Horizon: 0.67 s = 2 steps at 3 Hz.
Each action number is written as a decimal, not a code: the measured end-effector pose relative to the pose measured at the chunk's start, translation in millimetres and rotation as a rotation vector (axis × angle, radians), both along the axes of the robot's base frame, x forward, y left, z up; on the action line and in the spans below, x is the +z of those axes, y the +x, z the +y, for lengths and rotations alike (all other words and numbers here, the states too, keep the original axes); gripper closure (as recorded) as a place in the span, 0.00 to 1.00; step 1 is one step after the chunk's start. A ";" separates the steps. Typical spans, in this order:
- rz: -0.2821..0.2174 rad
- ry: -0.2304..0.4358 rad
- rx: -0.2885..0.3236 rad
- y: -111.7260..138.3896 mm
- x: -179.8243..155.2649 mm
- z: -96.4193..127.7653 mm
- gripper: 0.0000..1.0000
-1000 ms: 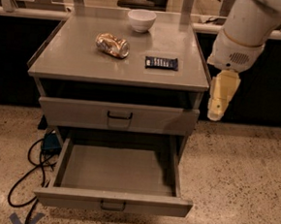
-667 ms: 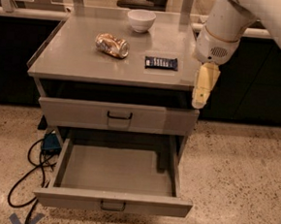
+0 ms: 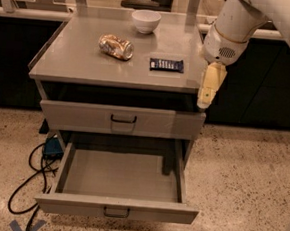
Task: Place rxbar blueberry into middle drawer
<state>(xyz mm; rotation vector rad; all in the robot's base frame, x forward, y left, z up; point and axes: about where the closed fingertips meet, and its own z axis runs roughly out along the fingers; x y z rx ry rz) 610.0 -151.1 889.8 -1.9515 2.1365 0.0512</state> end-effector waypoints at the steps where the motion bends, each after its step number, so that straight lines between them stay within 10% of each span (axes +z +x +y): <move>1: -0.074 0.207 0.054 30.8 -10.5 0.1 0.00; 2: -0.166 0.507 0.138 63.3 -22.3 -7.9 0.00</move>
Offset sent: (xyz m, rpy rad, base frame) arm 0.1252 -0.0375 0.0126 1.2387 -0.2575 0.2604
